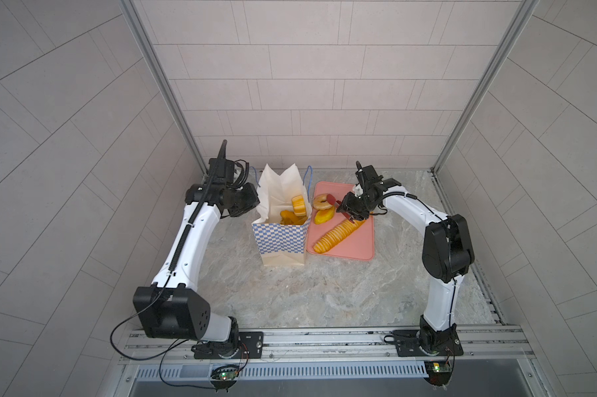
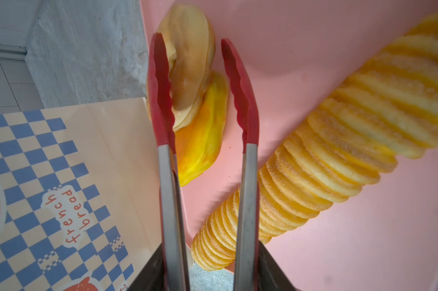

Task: Pack bread into a paper bag
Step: Pick up the bread from the tray.

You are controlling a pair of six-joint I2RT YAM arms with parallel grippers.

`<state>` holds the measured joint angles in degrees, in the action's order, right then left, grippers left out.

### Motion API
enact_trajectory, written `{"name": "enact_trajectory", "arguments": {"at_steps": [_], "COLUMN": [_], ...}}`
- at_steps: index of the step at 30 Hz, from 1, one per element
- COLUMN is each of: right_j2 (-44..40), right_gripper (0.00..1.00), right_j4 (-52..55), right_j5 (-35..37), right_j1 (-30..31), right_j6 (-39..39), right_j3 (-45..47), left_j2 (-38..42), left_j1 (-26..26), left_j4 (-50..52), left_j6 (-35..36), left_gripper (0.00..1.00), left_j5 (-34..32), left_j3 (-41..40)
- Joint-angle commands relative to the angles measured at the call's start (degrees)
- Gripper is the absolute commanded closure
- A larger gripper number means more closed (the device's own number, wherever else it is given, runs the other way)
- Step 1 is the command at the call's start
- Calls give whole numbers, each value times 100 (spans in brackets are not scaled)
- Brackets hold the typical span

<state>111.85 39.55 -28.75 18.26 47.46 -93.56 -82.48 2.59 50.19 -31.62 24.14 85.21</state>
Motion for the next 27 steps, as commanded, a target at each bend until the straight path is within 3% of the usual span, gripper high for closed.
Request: {"name": "enact_trajectory", "arguments": {"at_steps": [1, 27], "right_j2": [124, -610], "right_gripper": [53, 69], "right_j4": [-89, -115], "right_j5": [5, -33], "right_j1": [11, -321], "right_j6": [84, 53], "right_j3": [-207, 89], "left_j2": [41, 88], "left_j1": [-27, -26], "left_j4": [236, 245], "left_j6": [41, 33], "left_gripper": [100, 100], "left_j5": [-29, 35], "left_j3": [-101, -110]}}
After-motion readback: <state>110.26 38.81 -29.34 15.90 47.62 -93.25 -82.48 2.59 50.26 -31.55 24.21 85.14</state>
